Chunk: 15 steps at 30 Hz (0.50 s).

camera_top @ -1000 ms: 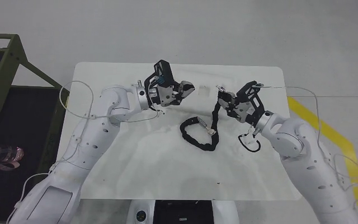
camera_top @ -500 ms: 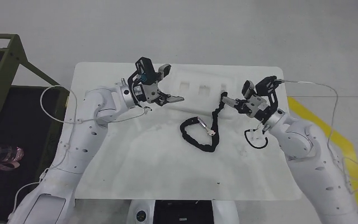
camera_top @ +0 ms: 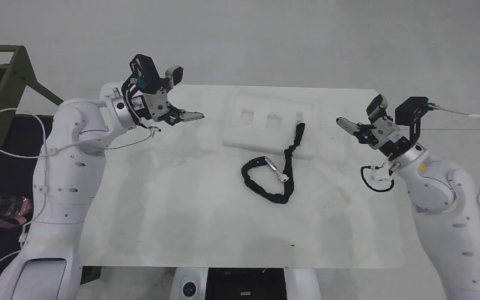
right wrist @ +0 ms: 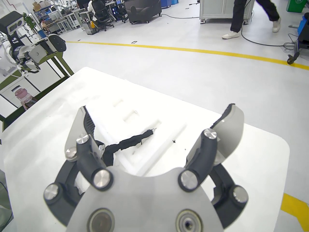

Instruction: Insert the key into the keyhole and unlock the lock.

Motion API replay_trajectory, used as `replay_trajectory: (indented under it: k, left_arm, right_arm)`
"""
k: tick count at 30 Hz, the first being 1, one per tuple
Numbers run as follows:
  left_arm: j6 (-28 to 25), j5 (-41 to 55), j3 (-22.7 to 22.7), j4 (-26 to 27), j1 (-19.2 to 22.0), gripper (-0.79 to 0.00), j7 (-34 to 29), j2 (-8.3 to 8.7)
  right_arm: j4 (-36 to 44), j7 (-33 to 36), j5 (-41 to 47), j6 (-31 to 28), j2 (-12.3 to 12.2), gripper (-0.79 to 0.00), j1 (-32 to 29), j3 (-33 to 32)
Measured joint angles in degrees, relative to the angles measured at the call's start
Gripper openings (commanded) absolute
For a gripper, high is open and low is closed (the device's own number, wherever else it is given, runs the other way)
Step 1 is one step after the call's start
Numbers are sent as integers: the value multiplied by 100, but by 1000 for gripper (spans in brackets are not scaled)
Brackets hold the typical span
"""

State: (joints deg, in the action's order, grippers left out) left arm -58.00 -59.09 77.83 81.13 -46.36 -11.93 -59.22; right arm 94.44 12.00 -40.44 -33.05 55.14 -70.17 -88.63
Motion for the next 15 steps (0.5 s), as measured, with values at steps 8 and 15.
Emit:
replay_trajectory:
  k: [8, 15]
  left_arm:
    - [0, 102, 75, 115, -45, 0, -153, 119]
    - [0, 101, 74, 113, -44, 0, -150, 118]
  right_arm:
    - [-37, 8, -221, -118, -19, 0, 54, -98]
    - [-37, 8, -218, -115, -19, 0, 54, -97]
